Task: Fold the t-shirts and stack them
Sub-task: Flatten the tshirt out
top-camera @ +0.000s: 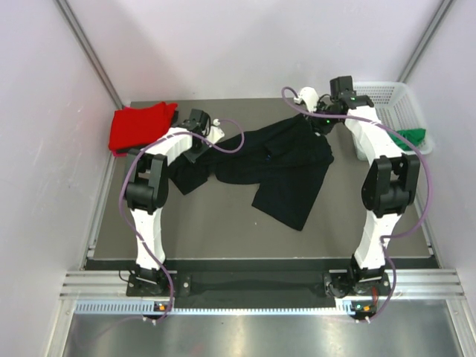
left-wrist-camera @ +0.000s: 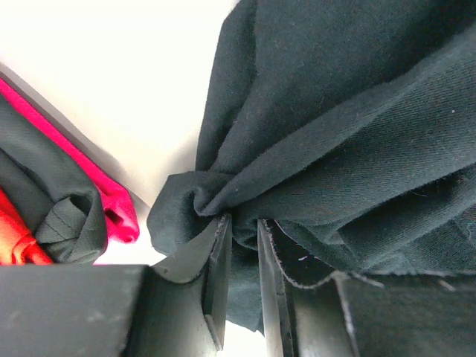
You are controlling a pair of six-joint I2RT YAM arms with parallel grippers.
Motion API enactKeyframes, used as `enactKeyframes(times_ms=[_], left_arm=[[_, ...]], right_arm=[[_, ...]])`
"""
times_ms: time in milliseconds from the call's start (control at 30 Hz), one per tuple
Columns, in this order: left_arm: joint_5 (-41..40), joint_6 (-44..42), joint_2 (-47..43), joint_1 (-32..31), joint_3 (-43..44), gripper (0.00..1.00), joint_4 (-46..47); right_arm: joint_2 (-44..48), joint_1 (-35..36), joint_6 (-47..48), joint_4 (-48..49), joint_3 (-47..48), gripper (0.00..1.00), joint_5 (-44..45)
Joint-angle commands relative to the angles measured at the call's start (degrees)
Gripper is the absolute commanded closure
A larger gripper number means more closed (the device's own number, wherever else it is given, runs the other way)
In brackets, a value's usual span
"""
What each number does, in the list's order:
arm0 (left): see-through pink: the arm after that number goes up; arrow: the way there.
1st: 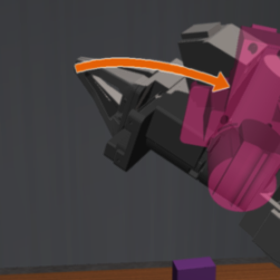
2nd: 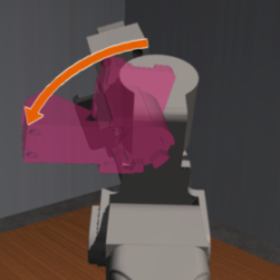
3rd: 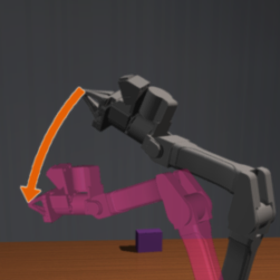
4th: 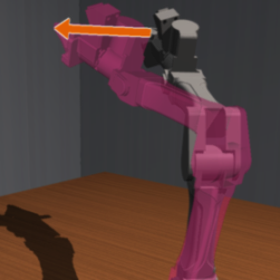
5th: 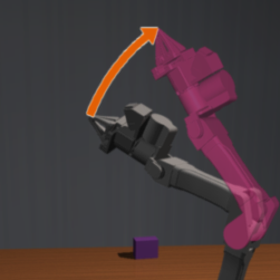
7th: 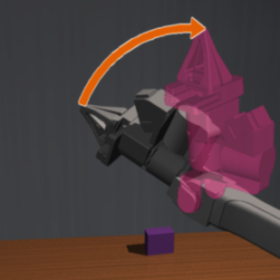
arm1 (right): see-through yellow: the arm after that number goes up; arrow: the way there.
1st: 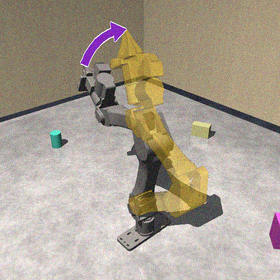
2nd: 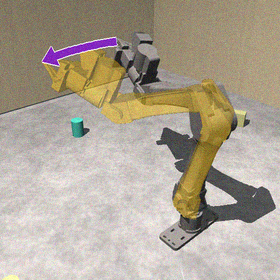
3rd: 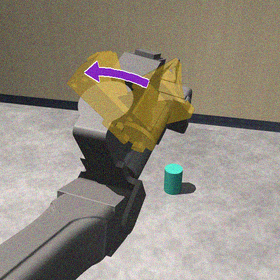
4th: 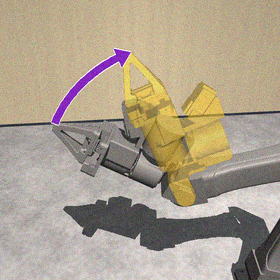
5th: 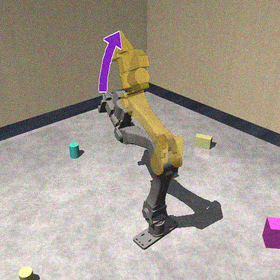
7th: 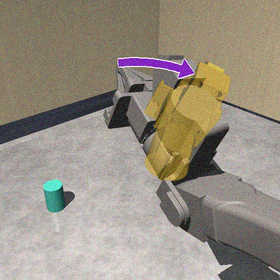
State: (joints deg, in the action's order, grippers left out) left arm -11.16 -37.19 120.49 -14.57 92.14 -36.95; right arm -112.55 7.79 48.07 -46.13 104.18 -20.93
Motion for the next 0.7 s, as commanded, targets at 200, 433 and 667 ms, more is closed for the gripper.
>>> enactKeyframes(times_ms=[200,433,667], left_arm=[[1.2,-0.3,-5.4,-0.1,1.9,0.74,0.2],[1.8,0.6,-5.4,-0.2,1.1,0.74,-0.1],[1.1,0.7,-4.3,-0.5,0.9,0.74,-0.2]], right_arm=[[-2.8,-0.5,2.5,-3.5,1.1,0.67,-1.6],[-3.5,-1.2,6.1,-4.8,-4.4,0.57,0.0],[-11.4,-1.6,2.6,-8.3,2.5,0.57,-1.5]])
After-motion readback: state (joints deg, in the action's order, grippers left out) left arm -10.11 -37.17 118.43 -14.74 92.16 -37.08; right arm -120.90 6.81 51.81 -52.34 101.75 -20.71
